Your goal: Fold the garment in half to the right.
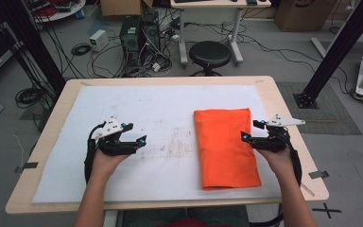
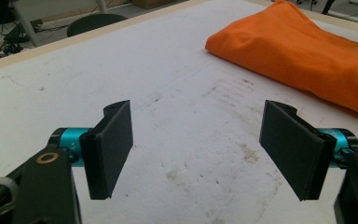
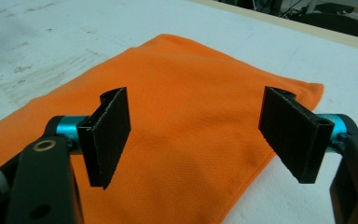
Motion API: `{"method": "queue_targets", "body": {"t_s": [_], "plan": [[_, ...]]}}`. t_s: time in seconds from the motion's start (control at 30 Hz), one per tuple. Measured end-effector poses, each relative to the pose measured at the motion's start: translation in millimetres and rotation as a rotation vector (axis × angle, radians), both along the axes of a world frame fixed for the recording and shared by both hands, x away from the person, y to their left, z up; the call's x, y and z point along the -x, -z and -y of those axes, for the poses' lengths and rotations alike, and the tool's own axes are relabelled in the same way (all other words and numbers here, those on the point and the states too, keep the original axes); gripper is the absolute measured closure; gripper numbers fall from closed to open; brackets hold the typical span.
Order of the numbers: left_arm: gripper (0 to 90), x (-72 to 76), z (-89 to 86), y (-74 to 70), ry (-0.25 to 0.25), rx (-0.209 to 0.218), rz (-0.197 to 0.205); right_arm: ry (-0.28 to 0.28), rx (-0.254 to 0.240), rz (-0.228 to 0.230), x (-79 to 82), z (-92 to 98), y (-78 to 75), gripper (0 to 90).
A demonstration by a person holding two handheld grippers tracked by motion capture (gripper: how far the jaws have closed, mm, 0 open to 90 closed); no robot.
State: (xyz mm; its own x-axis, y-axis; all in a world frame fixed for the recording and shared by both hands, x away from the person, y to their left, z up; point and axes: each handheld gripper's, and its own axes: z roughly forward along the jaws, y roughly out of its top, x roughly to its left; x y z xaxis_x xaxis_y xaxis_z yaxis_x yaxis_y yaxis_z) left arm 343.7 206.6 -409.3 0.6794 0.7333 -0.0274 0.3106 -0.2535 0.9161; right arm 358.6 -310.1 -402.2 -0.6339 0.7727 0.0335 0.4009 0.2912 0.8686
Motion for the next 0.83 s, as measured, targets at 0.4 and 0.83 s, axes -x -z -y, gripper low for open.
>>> {"method": "queue_targets", "body": {"t_s": [0.4,0.83], "plan": [[25.2,0.4,3.5,0.8,0.005,-0.005,-0.007,0.018,-0.016,0.000,-0.6,3.9,-0.2,25.5],[25.2,-1.9,4.1,1.9,0.000,-0.004,-0.020,0.021,-0.019,-0.006,-2.4,5.7,0.8,25.5]]}}
